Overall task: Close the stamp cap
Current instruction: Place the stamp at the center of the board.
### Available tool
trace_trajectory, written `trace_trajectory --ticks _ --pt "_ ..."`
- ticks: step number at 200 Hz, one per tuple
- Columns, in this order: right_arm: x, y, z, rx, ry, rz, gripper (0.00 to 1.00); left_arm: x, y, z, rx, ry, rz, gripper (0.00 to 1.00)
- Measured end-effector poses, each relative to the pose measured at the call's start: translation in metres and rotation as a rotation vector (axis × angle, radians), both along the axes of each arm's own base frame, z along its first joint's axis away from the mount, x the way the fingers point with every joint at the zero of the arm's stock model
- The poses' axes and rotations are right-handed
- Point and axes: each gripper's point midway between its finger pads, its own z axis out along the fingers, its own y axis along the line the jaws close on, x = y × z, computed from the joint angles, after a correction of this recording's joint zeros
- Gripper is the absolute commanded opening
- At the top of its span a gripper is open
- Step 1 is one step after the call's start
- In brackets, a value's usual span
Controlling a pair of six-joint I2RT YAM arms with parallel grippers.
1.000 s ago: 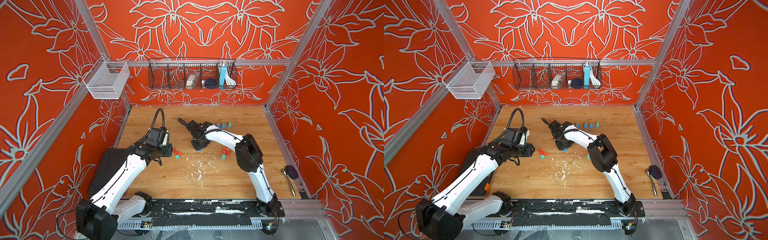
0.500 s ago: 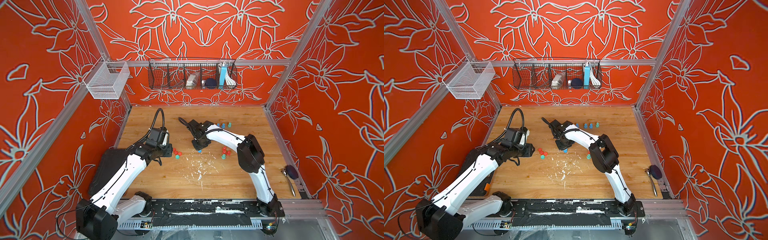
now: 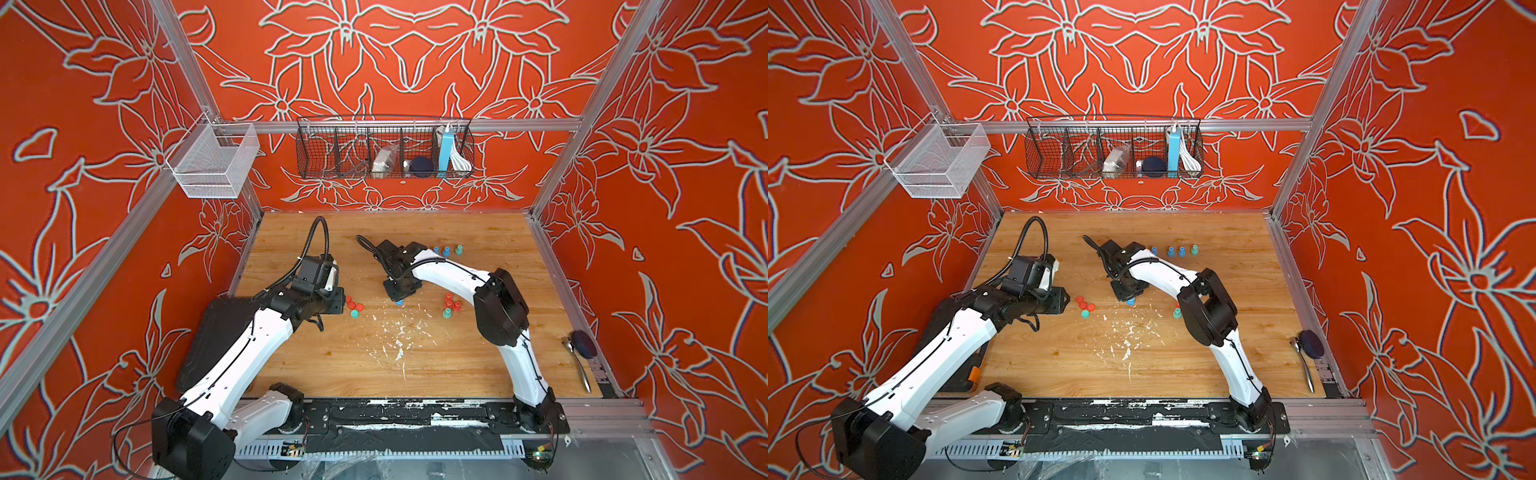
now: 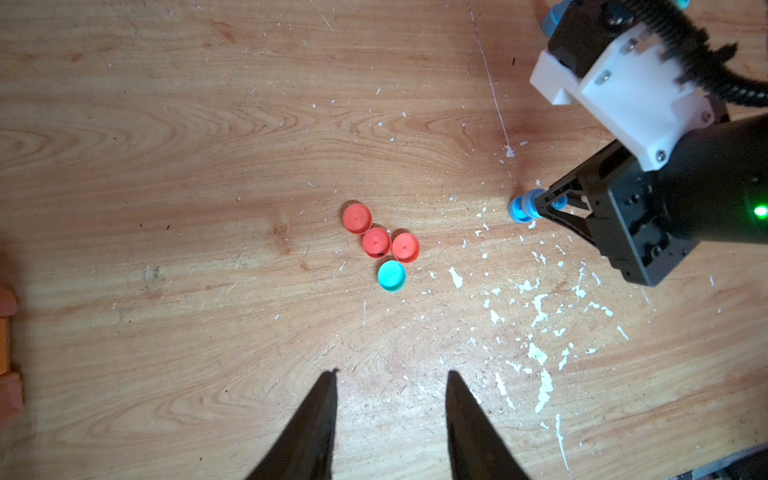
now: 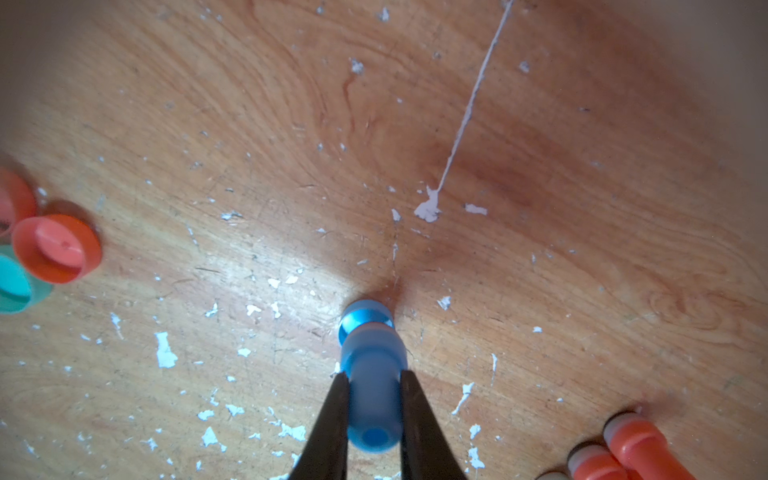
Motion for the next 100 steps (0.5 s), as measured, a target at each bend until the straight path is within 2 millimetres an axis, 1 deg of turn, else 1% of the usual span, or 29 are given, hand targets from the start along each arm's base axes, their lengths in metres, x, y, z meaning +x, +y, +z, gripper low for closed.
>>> trace_trajectory --ticks 100 --pt "-0.0028 0.0028 -0.0002 0.002 0.001 -0.001 0.08 0.0001 0.0005 0.0003 0.002 -0.002 0.002 0.43"
